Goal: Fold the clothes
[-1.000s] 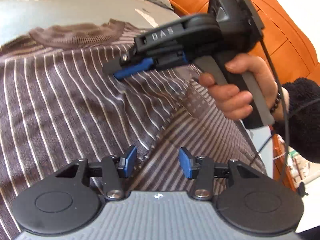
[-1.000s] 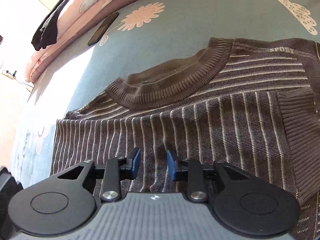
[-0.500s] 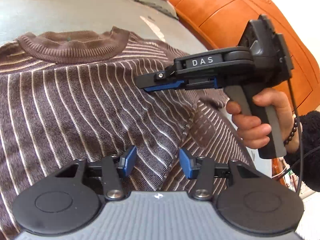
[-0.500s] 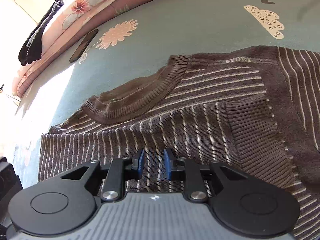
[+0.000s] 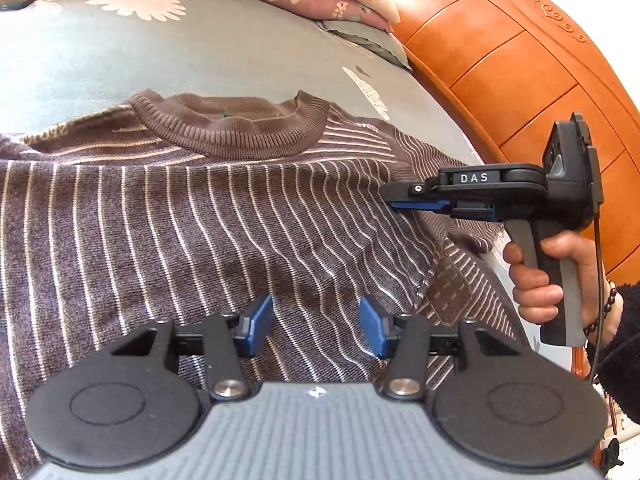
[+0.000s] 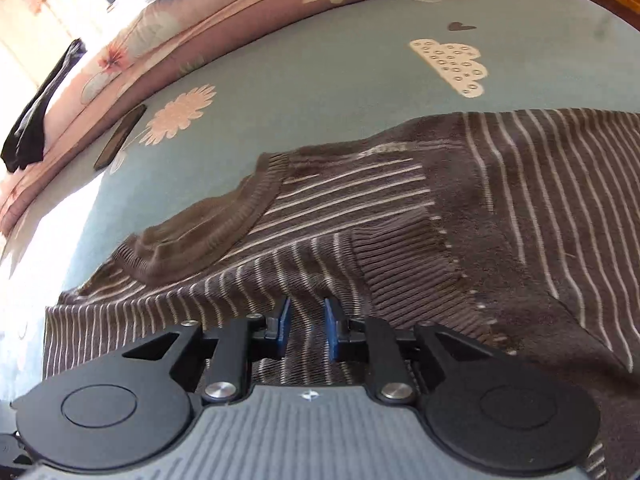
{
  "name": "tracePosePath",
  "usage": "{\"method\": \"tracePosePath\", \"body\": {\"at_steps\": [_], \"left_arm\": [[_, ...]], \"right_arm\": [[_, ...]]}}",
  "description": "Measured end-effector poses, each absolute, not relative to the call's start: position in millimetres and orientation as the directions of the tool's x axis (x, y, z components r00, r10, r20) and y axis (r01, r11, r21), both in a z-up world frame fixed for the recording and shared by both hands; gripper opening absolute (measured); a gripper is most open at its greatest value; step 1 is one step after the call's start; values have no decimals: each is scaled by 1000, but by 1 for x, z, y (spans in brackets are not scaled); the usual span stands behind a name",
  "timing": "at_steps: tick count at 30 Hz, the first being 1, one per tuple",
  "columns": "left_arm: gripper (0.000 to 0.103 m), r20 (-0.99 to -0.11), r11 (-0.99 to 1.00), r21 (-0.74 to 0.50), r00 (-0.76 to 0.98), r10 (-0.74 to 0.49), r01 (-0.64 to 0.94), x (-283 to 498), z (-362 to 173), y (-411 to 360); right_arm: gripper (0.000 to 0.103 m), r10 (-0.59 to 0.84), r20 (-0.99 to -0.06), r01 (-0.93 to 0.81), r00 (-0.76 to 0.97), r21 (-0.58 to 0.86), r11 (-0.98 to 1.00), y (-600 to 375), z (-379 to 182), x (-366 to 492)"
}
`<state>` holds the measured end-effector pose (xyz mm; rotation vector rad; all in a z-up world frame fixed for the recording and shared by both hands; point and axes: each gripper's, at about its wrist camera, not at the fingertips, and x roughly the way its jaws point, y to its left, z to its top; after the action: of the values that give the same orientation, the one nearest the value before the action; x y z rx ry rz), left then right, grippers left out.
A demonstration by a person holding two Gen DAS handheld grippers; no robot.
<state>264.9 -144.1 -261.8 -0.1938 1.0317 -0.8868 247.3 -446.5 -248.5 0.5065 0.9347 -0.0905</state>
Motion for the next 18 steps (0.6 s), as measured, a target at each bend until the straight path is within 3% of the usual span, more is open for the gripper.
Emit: {"method": "tracePosePath", "body": {"at_steps": [4, 7, 9, 14, 18], "left_arm": [[52, -616, 631, -540, 250, -747, 557, 279, -252, -149], [52, -654, 673, -493, 275, -705, 552, 292, -260, -160], [48, -701, 725, -447, 299, -648, 524, 301, -269, -164], [48, -700, 771, -432, 365, -614, 469, 300, -257, -159], [49, -651, 705, -475, 328, -684, 526, 281, -244, -164]], "right_arm": [[26, 219, -779, 204, 588, 405, 891, -436, -240, 230], [26, 259, -792, 110, 553, 378, 919, -417, -240, 218], [26, 227, -823, 86, 521, 315, 945, -407, -247, 210], [21, 177, -838, 94, 516, 261, 961, -410, -248, 193], [25, 177, -808, 96, 563, 277, 956, -412, -234, 190]]}}
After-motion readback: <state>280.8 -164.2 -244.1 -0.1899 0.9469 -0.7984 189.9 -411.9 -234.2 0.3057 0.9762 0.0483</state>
